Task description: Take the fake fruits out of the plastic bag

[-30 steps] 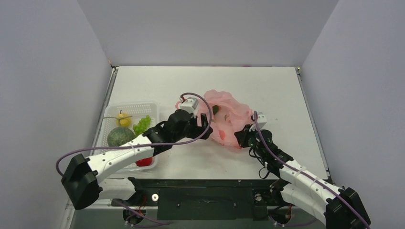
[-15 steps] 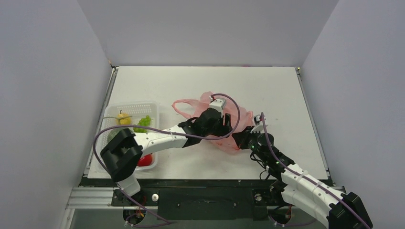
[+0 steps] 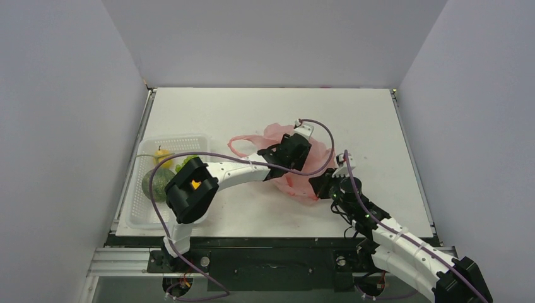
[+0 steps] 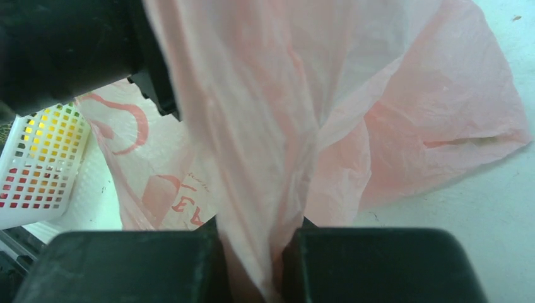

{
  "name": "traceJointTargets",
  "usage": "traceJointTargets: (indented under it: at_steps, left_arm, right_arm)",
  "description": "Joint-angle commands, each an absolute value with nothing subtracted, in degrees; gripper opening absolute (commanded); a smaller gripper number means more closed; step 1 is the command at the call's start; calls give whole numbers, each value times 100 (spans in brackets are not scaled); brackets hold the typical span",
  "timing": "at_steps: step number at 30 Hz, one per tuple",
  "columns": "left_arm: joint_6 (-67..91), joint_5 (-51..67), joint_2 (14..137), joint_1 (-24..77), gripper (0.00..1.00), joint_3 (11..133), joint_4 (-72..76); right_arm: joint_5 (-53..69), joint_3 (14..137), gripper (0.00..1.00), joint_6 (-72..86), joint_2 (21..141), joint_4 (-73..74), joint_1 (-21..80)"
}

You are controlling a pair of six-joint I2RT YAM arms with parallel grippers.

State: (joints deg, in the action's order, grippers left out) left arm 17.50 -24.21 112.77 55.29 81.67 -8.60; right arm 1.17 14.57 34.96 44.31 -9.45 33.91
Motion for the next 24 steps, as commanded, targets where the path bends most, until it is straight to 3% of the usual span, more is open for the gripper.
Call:
traceJointTargets:
  at_steps: [1, 14, 24]
  left_arm:
    - [1021, -2934, 11461, 5379, 50, 8371, -879]
    - [-128, -3494, 12293, 5141, 81, 9089, -447]
    - [-336, -3683, 12868, 4728, 91, 9575, -538]
  right_arm:
    - [-160, 1660, 0, 3382, 4228, -905, 3437]
    - [-193, 1685, 0, 3278, 4206, -744, 3432]
    - [-269, 1762, 0, 3202, 4177, -566, 3428]
